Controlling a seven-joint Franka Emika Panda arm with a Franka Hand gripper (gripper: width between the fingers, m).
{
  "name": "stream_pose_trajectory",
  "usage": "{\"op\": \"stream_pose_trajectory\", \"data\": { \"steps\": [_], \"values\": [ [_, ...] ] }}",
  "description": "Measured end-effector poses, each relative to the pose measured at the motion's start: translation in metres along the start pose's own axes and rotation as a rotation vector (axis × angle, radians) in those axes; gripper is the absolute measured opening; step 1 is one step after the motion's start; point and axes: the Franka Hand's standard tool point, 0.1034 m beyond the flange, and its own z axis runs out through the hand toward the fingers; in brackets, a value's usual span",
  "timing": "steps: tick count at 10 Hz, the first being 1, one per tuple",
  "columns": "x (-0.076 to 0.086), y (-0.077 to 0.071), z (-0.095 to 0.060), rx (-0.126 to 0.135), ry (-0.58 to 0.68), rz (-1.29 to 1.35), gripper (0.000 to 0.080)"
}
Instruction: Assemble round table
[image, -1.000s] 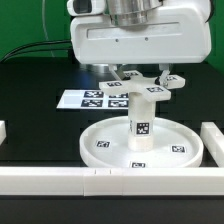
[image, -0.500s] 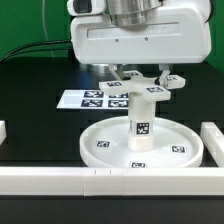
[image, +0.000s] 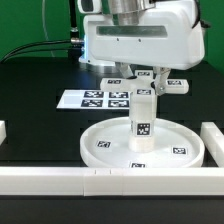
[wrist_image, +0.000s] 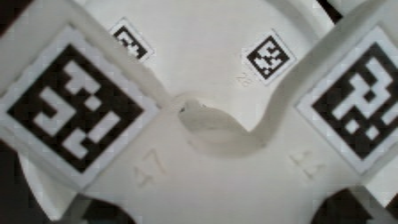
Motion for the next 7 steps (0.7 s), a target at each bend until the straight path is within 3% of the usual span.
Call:
{"op": "stream_pose_trajectory", "data": {
  "steps": [6,7],
  "values": [
    [-0.003,-0.0043,0.0003,0.017,0.006,0.367,0.0453],
    [-0.0028,-0.0058,0.0001,0.03,0.007,0.478,0.0453]
  ]
}}
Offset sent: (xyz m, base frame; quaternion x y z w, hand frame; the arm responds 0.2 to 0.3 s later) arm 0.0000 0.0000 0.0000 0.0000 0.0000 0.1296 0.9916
